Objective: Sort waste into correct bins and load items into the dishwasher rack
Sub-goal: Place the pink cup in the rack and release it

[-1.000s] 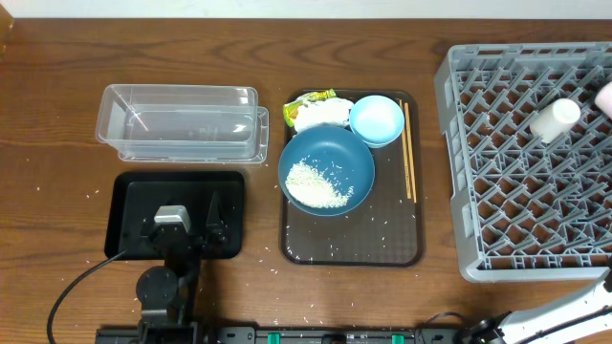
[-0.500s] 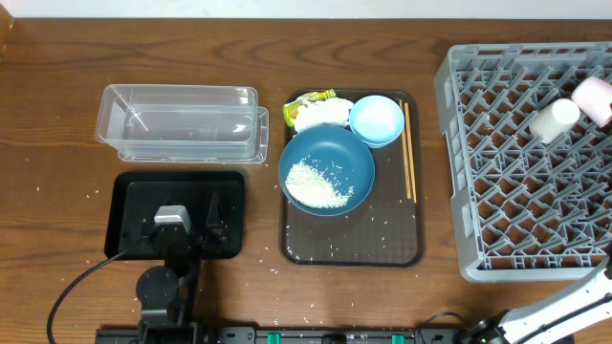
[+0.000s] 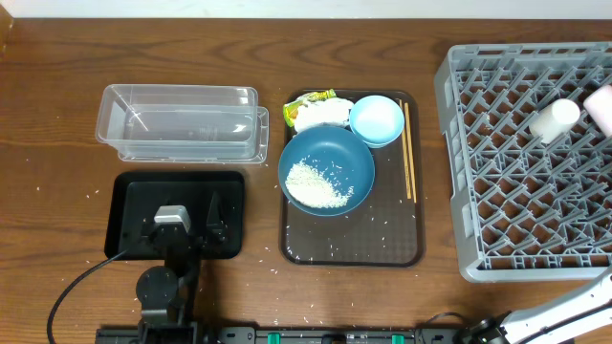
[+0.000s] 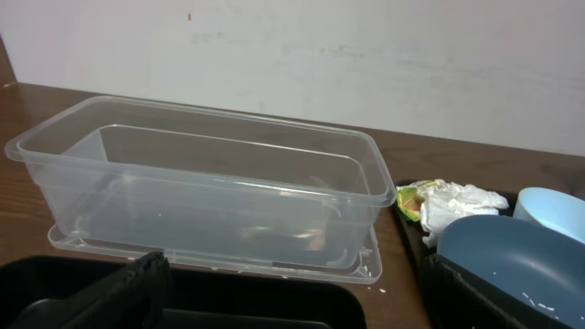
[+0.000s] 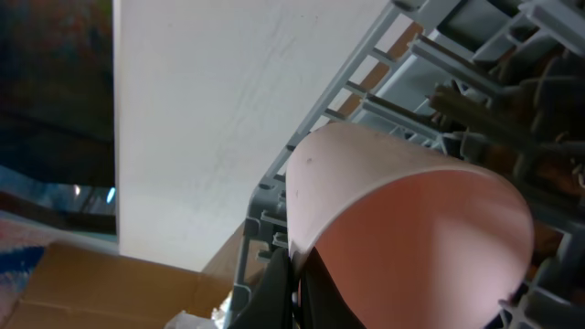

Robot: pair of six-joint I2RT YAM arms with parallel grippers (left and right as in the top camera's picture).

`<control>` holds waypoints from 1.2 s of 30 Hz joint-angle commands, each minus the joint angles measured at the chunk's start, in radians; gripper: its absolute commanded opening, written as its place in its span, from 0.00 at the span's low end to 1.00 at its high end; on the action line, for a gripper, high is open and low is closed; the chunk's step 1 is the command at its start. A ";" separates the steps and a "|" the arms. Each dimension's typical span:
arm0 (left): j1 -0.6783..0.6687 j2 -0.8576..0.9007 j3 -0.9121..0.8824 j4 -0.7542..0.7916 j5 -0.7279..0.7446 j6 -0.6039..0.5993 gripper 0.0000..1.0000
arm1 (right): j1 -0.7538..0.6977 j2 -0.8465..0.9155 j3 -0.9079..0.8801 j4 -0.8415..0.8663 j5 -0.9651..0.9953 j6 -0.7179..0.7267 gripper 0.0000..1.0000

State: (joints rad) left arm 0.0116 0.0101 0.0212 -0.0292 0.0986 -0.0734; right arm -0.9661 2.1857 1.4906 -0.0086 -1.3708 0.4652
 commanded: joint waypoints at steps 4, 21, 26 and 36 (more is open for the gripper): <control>0.004 -0.006 -0.017 -0.034 0.018 0.013 0.89 | -0.027 -0.025 -0.003 -0.116 0.053 -0.018 0.01; 0.004 -0.006 -0.017 -0.034 0.018 0.013 0.89 | -0.048 -0.274 -0.002 -0.555 0.523 -0.154 0.26; 0.004 -0.006 -0.017 -0.034 0.018 0.013 0.89 | -0.029 -0.382 -0.002 -0.566 0.567 -0.144 0.43; 0.004 -0.006 -0.017 -0.034 0.018 0.013 0.89 | 0.167 -0.475 -0.002 -0.573 0.843 -0.148 0.39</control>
State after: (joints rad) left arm 0.0113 0.0101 0.0212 -0.0292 0.0986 -0.0734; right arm -0.8711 1.7214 1.4902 -0.5766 -0.6289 0.3256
